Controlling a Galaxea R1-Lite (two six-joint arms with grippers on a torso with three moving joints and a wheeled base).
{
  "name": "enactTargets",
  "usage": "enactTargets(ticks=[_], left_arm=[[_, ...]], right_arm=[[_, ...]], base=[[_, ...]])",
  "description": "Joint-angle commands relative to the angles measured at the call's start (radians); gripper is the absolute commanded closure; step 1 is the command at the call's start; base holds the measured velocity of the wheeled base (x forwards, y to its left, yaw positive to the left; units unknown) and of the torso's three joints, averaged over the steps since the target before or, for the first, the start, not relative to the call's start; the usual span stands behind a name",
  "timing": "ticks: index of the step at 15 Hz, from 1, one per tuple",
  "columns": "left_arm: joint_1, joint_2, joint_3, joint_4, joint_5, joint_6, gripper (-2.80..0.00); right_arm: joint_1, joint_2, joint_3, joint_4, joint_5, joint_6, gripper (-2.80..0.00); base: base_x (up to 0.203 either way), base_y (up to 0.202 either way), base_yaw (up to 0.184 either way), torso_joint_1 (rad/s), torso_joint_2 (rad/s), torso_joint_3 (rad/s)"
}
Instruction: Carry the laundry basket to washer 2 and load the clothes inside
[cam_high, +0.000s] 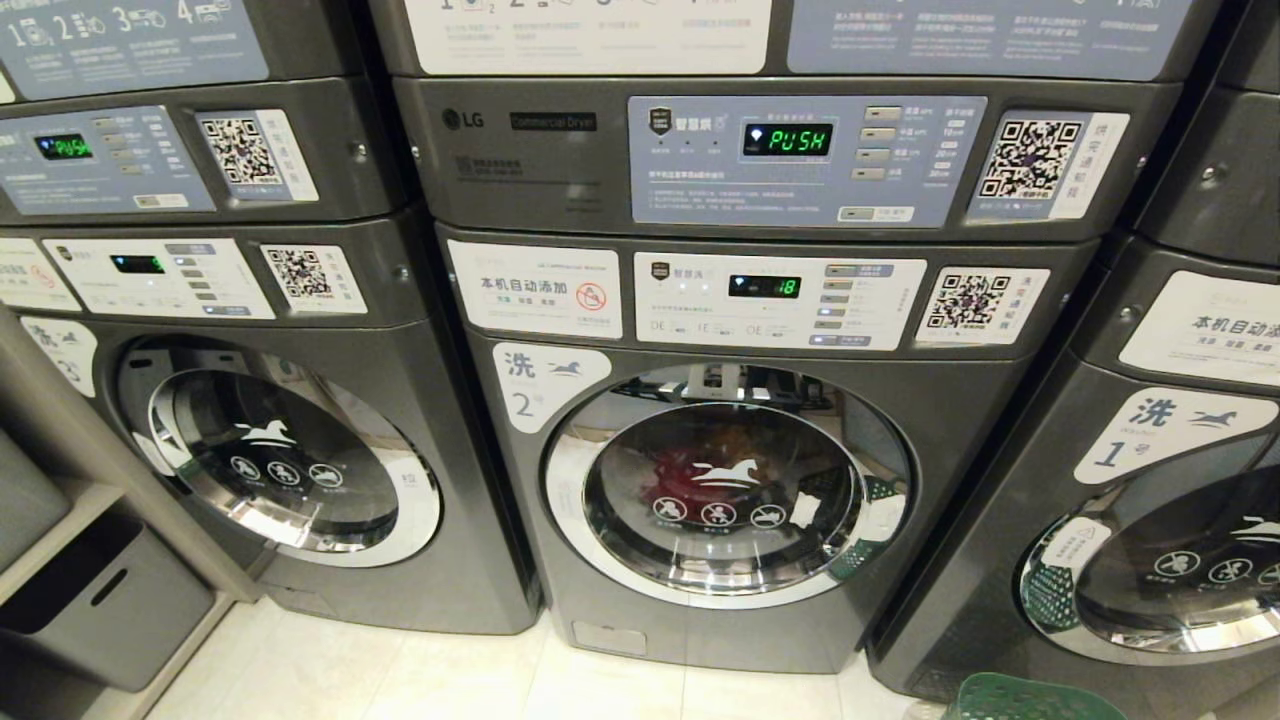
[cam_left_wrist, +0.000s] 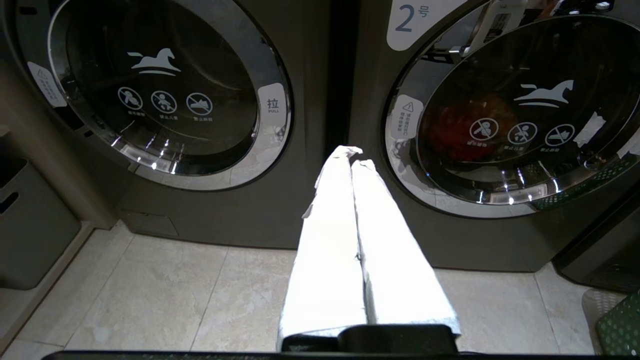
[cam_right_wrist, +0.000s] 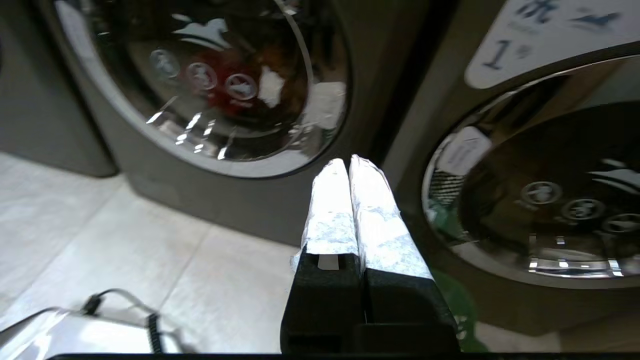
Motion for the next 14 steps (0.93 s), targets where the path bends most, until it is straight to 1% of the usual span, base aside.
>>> enactTargets(ticks=[1, 9, 12, 14], left_arm=[[0.001, 0.0, 0.006, -0.002, 0.0, 0.0, 0.0], [0.0, 0.0, 0.006, -0.001, 0.0, 0.0, 0.0], [-0.001, 0.0, 0.006, 0.0, 0.0, 0.0, 0.0], [-0.001, 0.0, 0.006, -0.001, 0.0, -0.001, 0.0]], right_arm=[[-0.003, -0.067, 0.033, -0.045, -0.034, -0.01, 0.0], [-0.003, -0.067, 0.033, -0.046, -0.034, 0.004, 0.0], [-0.003, -0.067, 0.033, -0.048, -0.032, -0.005, 0.0], [-0.003, -0.067, 0.032, -0.048, -0.037, 0.01, 0.0]], base=[[0.0, 0.0, 0.0, 0.0, 0.0, 0.0], [0.0, 0.0, 0.0, 0.0, 0.0, 0.0], [0.0, 0.0, 0.0, 0.0, 0.0, 0.0], [0.0, 0.0, 0.0, 0.0, 0.0, 0.0]])
